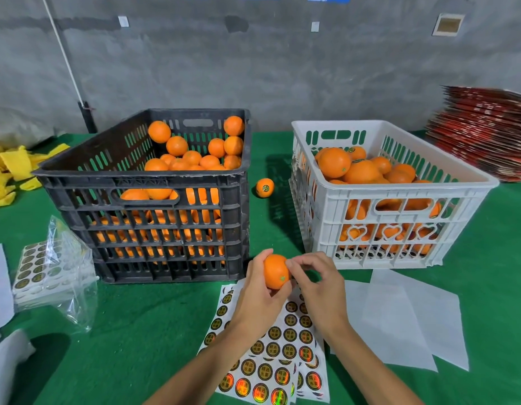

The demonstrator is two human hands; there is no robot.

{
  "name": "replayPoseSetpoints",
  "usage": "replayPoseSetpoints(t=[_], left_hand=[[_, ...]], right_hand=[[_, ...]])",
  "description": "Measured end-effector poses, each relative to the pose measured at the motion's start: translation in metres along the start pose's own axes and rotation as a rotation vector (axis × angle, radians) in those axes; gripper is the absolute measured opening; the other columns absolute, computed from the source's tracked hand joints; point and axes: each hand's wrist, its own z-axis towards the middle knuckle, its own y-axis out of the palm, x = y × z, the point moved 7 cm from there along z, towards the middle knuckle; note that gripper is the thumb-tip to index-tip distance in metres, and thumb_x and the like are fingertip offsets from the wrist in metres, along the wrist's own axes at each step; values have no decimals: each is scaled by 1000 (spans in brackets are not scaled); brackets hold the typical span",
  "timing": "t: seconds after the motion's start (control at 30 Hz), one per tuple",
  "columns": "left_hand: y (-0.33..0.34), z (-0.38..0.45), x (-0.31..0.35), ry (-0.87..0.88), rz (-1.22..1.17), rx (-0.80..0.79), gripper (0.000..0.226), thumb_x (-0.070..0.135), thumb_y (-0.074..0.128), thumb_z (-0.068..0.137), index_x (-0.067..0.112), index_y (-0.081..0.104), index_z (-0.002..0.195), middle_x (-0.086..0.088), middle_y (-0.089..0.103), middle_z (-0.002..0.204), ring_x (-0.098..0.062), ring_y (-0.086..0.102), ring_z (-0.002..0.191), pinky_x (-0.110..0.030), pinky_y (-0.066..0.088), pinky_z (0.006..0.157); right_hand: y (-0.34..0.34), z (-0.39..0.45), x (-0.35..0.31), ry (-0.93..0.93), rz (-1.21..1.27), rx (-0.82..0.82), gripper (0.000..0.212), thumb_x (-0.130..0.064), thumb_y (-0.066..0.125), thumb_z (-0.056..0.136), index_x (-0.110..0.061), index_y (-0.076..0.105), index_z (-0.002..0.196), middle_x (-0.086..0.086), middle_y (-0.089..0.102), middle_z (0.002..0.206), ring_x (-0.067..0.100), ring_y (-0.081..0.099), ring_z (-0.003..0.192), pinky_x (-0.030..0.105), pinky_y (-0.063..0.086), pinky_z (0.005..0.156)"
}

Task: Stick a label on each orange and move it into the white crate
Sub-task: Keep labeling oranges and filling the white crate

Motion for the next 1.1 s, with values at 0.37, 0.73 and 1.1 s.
replayPoseSetpoints(t=[0.37,0.73,1.1], left_hand=[[-7,5,-8,-29,17,25,79,21,77,93,46,26,148,9,38,142,4,54,115,-7,45,89],[-30,28,99,179,-64,-27,107,-7,62,95,75,15,144,19,33,158,-1,43,140,-24,44,114],[-97,142,272,519,400,79,58,35,58,102,30,31,153,8,32,156,-16,49,135,-39,45,109]], right_hand=[[20,-15,-4,-166,-354,-285,80,-79,55,87,-31,50,151,-23,48,148,-5,38,139,20,31,115],[-1,37,-90,-381,-468,-118,83,-64,53,91,-19,35,158,-3,43,158,9,40,144,22,34,116],[-102,172,-180,-404,-991,230,71,-54,26,108,-5,29,160,12,25,168,26,16,158,44,18,128]])
